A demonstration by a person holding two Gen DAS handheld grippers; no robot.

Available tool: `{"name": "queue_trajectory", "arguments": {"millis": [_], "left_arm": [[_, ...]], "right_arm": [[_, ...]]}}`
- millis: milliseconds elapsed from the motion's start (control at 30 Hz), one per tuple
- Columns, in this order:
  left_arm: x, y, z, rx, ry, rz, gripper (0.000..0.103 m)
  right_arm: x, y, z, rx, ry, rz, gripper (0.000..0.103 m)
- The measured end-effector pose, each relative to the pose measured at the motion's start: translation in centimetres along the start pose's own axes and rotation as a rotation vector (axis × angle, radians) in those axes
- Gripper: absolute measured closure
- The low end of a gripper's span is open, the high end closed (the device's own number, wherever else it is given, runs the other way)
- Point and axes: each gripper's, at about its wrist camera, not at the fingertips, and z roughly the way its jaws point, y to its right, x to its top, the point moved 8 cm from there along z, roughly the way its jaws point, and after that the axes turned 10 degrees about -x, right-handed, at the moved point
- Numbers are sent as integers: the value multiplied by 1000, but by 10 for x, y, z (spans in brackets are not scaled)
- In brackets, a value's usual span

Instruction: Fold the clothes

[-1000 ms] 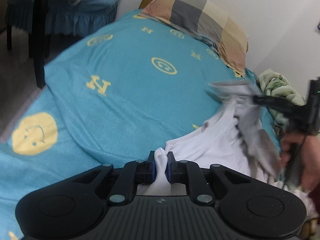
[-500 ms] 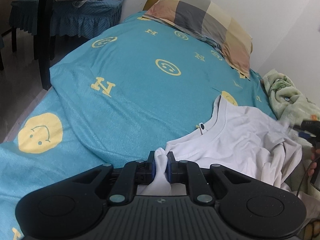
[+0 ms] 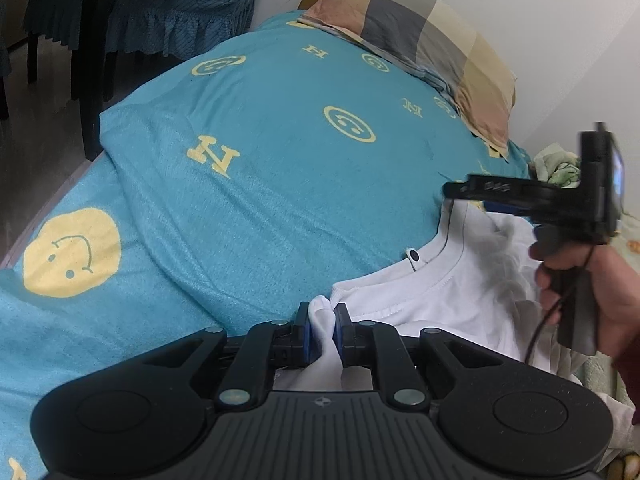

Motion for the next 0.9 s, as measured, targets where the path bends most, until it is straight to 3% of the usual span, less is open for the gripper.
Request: {"name": "queue_trajectory", "arguments": {"millis": [33, 133, 167, 233, 333, 533, 733, 900], "left_arm": [[0, 0, 0, -1, 2, -1, 91], [3, 1, -2, -10, 21, 0, 91], [4, 2, -4, -11, 30, 6, 92], [6, 5, -7, -16, 45, 16, 92], [8, 16, -20, -34, 94, 37, 92], [15, 50, -63, -86, 205, 93, 93], [21, 107, -154, -197, 414, 209, 93], [14, 159, -232, -258, 508, 265, 94]], "right_arm": [[-3, -3, 1, 4, -13, -8, 39], [-11, -4, -5, -5, -29, -43, 83], [-11, -2, -12, -12, -22, -31, 88], [-12, 3, -27, -25, -5, -7, 90], [-9, 15, -67, -35, 98, 69, 90], [-18, 46, -181, -60, 275, 207, 91], [-22, 80, -325, -72, 494, 297, 91], [-27, 98, -435, -68, 648, 326, 91]]}}
